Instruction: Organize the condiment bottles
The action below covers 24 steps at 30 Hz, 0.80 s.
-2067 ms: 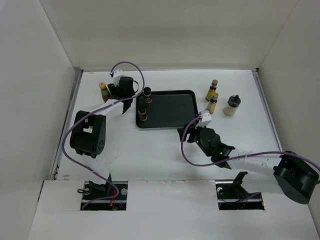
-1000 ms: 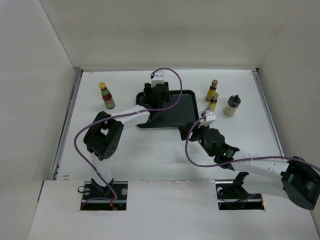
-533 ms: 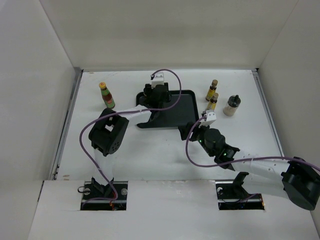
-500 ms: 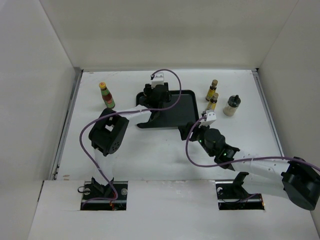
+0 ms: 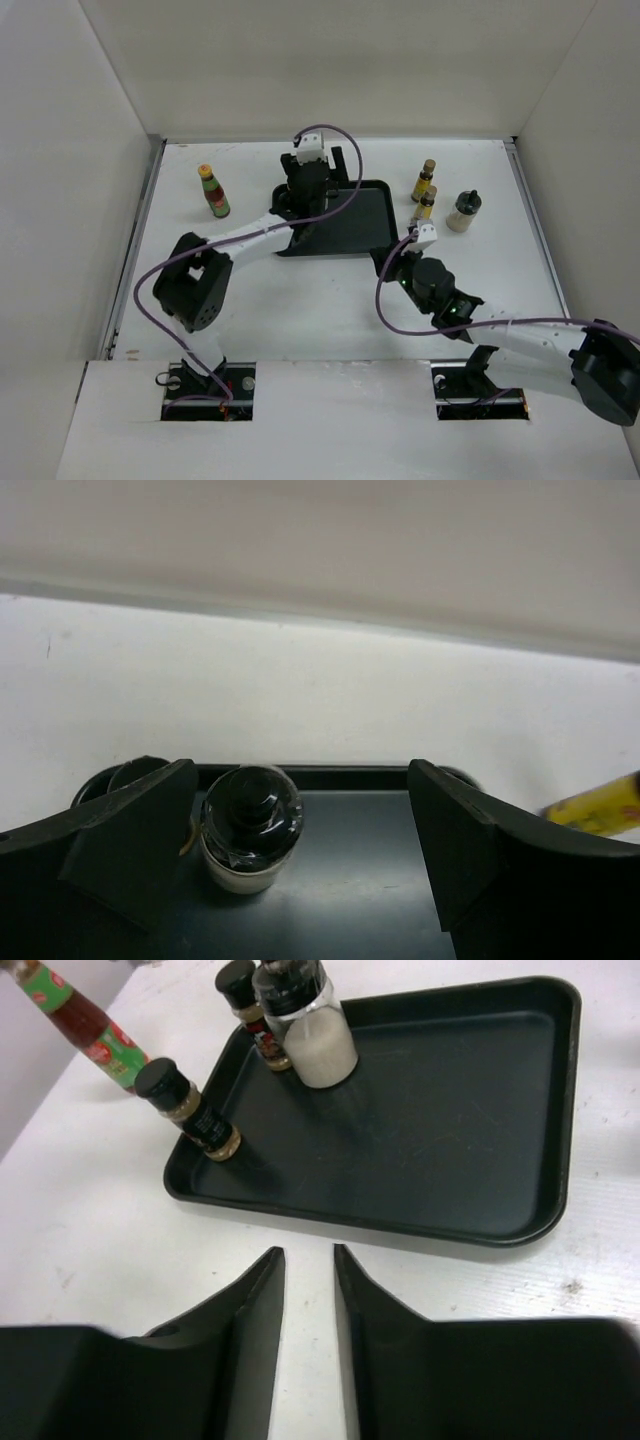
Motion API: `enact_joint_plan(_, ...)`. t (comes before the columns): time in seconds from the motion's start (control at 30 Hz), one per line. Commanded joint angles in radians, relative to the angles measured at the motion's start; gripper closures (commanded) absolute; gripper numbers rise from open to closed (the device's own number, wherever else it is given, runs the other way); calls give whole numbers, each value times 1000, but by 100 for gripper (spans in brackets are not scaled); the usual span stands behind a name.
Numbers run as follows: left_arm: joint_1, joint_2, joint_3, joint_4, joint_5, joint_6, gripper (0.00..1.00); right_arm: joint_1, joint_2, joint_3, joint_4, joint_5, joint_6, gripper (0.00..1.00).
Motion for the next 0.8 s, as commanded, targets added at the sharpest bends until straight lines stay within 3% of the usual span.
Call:
enact_joint_plan(0.0,-32,-201,-45,102,5,-4,17,-6,-51,-5,14,53,8,78)
enact_joint_plan(0.07,-68,-314,-123,126,-3,-5,27,-16,-72,-7,-3,76,9,85)
enact_joint_plan(0.17,-141,-498,-310,204,-64,-13,57,-39,-89,30,-57,127,49,86)
enact_joint_plan(0.23,-199,-618,-443,241,-139,-27,65,-43,-91,88,-139,171,58,84)
enact_joint_plan(0.3,-253,-727,-565,254,-201,-37,66,-58,-73,163,-242,260,43,75)
enact_joint_plan(0.4,-324,-877,-723,222,-283,-56,65,-167,-49,260,-362,377,20,50)
enact_joint_plan(0.53,-403,-1115,-916,121,-385,-59,60,-386,-37,338,-417,350,0,17)
enact_joint_plan(0.63,-427,-1257,-1019,97,-437,-61,55,-567,38,399,-446,267,5,5)
enact_joint_plan(0.77,-398,-1332,-1074,110,-426,-54,47,-722,193,491,-505,112,8,0)
